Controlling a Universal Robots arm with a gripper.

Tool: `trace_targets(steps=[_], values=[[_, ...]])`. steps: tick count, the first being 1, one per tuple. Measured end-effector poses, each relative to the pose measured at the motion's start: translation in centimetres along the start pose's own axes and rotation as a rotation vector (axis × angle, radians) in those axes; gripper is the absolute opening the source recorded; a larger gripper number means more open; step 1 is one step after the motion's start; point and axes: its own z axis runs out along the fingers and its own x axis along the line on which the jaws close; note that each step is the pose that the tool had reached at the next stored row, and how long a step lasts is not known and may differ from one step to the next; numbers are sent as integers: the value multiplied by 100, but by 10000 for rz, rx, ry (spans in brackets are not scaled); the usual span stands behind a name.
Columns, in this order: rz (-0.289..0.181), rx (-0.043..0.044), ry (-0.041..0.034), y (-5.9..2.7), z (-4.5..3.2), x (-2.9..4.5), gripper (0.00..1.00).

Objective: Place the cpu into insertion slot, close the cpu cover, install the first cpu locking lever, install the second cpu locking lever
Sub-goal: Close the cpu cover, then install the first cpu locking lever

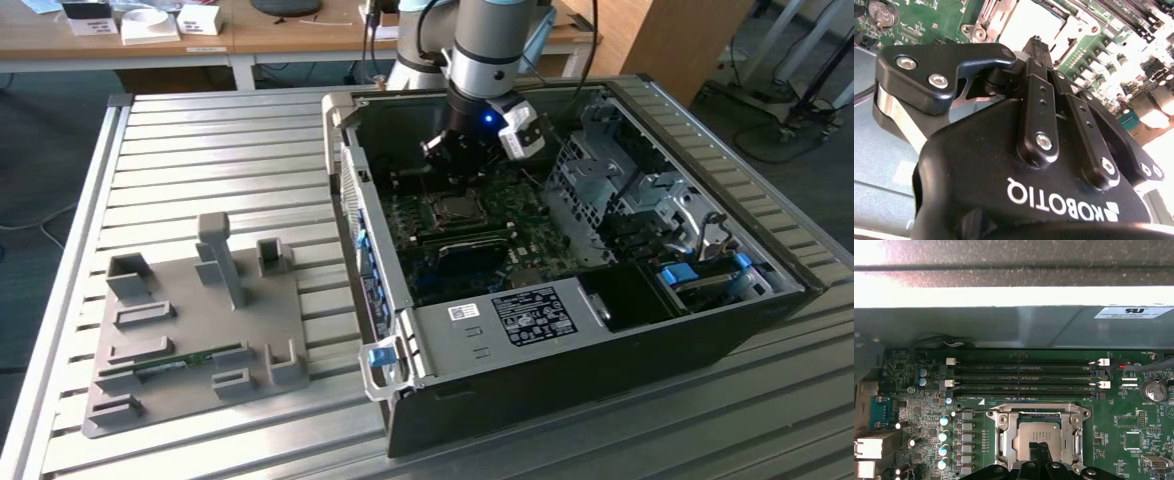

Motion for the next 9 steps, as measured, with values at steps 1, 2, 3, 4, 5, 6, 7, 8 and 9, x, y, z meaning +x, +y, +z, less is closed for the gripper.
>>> trace_targets(steps=[1, 2, 3, 4, 5, 6, 7, 8, 9], values=[[0, 0, 0, 0, 0, 0, 11], [0, 0, 0, -4, 0, 0, 11], [0, 0, 0, -8, 0, 0, 11], [0, 0, 0, -8, -1, 0, 11], [0, 0, 1, -8, -1, 0, 11], [0, 0, 0, -8, -2, 0, 11], [0, 2, 1, -8, -5, 0, 11], [0, 2, 1, -8, -9, 0, 11], [0, 1, 1, -8, -12, 0, 11]])
